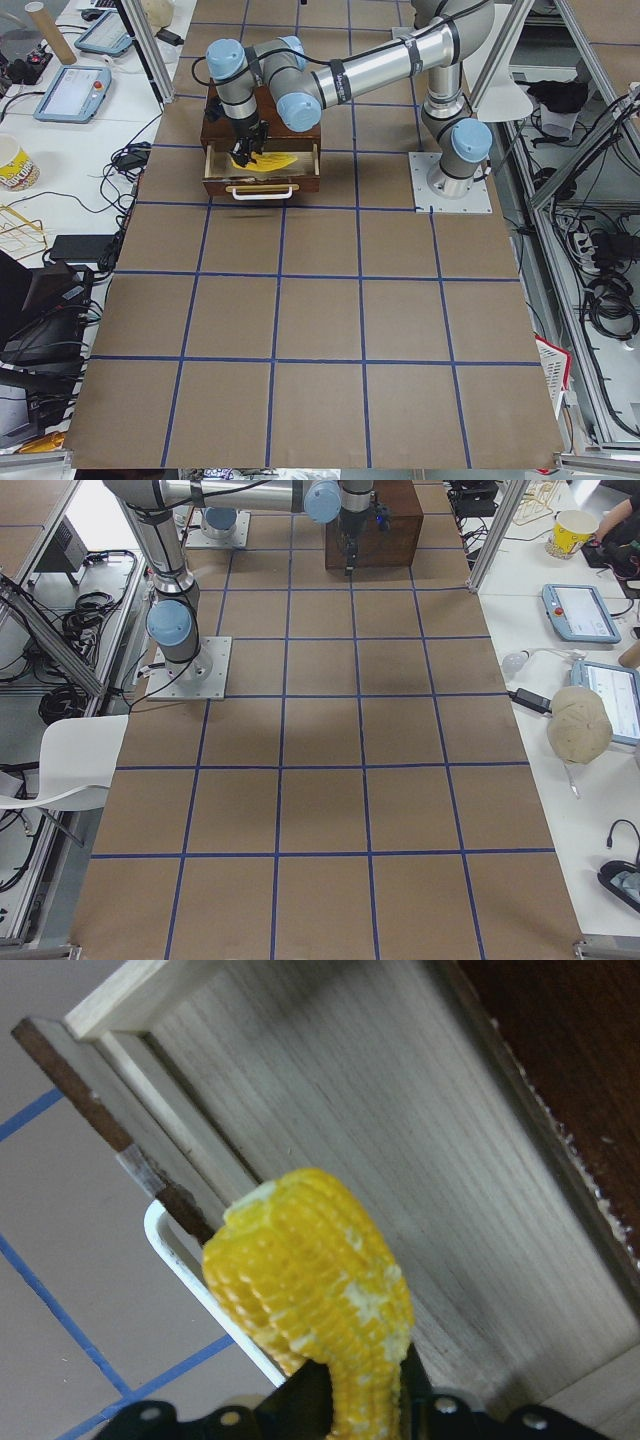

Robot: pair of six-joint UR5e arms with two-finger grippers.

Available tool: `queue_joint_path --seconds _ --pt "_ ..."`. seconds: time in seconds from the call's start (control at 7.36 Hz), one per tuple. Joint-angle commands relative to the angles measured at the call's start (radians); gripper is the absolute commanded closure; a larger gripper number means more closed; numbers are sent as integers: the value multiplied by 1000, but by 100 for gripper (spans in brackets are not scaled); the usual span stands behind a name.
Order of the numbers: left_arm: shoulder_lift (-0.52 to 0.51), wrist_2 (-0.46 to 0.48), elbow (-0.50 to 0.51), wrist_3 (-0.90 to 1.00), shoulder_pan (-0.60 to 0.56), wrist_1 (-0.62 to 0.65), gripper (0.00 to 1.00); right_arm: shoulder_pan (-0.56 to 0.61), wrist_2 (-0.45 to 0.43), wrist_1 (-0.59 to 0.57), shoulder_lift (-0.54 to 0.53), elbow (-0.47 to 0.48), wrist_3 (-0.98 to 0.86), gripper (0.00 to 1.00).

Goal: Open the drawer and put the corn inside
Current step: 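Lower the corn into the drawer and open the left gripper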

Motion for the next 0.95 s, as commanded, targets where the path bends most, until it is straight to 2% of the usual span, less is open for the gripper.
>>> queue_joint_path --seconds 0.0,0.14,0.41,0.81 --pt "-10 -16 -6 -39 -2 6 100 0 -1 -1 0 0 0 0" --pt "-16 -16 -8 -41 -2 6 100 0 -1 1 0 0 0 0" --pt "-23 -15 -3 -42 -4 6 0 0 -1 1 -1 0 0 0" --pt "-10 -16 3 -41 -7 6 0 0 -1 -1 0 0 0 0"
